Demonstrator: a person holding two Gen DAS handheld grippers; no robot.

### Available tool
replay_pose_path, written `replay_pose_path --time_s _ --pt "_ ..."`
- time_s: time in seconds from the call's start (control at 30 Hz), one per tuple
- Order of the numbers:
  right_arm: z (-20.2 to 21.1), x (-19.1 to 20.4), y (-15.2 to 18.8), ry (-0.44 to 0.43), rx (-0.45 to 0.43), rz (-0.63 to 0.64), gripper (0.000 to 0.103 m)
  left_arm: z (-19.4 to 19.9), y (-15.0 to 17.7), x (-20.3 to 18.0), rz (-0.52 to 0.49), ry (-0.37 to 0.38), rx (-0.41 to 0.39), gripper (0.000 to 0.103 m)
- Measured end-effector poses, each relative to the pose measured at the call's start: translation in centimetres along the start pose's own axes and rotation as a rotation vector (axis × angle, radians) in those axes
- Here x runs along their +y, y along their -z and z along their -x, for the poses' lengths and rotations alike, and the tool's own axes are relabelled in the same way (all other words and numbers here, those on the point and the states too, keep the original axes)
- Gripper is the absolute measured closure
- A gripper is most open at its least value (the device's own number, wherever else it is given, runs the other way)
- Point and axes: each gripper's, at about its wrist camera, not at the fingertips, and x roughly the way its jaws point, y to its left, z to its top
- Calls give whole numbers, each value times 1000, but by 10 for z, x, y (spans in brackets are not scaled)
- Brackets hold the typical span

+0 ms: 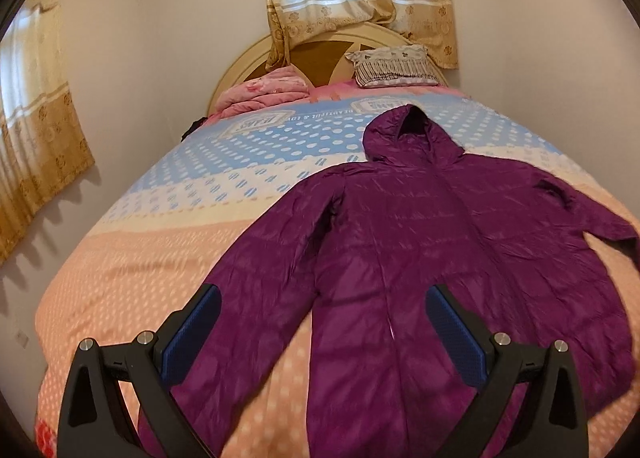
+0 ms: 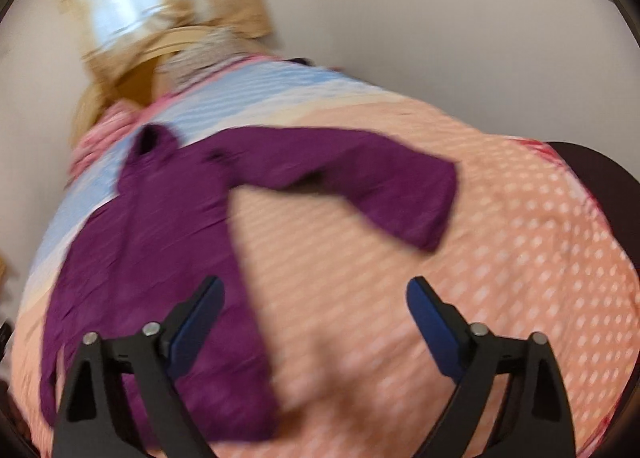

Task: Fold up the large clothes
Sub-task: 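Lower the right tool and grasp the jacket sleeve nearest it, then fold the held sleeve across the jacket body with the right tool, release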

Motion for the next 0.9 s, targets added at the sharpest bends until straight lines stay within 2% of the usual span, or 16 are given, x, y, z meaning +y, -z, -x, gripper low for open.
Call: replay_pose_path --time_s 0.1,0.17,0.23,0.3,0.43,0.47,0.5,0.6,0.67,0.77,0.9 --pt "-29 -30 -27 96 20 -68 19 -34 -9 -8 -25 -19 22 1" --pt "-40 -37 -35 124 34 -80 21 -57 -15 -14 -44 -44 40 1" --pt "-58 -42 -43 130 74 -78 23 -80 -20 -17 -58 -73 50 1" --pt "-71 -46 -45 134 111 -98 34 -98 -24 -18 -54 -99 61 1" --pt "-91 -47 -41 158 140 -68 41 -135 -31 -15 -49 -138 97 1" --pt "-93 -48 -41 159 133 -59 49 -143 -32 -14 -50 -143 108 1" --pt "-92 -46 -42 149 129 -39 67 -148 -32 -13 -48 -147 115 1" --pt "-91 -48 -49 127 133 -21 85 -167 -36 -6 -27 -139 157 1" --pt "-91 -51 -58 137 113 -27 88 -172 -39 4 -3 -122 162 1" --pt "-83 -51 -77 168 36 -32 90 -171 -46 18 33 -130 153 1" --pt "-56 -23 -110 168 -84 23 91 -174 -57 41 76 -169 139 1"
